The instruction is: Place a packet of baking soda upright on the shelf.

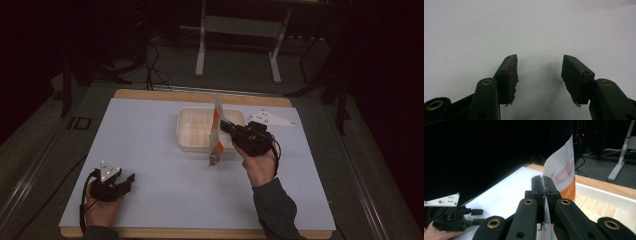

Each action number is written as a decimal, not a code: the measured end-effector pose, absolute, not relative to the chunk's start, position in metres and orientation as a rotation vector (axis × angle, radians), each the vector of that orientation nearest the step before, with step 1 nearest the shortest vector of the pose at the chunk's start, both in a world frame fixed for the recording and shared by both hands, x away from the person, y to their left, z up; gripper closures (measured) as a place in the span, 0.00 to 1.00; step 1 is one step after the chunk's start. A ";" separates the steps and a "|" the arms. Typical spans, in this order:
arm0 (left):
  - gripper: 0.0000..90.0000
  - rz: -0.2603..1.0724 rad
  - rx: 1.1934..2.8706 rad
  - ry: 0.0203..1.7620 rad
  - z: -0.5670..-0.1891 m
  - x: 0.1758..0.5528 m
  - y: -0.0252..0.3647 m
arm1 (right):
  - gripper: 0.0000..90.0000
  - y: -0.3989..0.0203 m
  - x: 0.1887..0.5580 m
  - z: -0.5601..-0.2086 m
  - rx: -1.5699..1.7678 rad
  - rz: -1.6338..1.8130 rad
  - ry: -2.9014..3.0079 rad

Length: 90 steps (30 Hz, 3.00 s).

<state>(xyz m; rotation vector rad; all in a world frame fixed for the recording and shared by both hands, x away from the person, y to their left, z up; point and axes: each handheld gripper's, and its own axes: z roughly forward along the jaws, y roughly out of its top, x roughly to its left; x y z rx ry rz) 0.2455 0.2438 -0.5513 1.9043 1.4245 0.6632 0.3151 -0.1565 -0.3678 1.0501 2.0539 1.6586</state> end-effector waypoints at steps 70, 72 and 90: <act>0.52 0.656 1.883 1.427 -0.551 0.245 0.246 | 1.00 -0.125 0.402 -0.365 1.192 1.658 1.863; 0.52 0.656 1.883 1.426 -0.551 0.245 0.246 | 1.00 -0.121 0.405 -0.368 1.195 1.664 1.859; 0.51 0.654 1.880 1.421 -0.550 0.245 0.247 | 1.00 -0.110 0.411 -0.394 1.207 1.704 1.867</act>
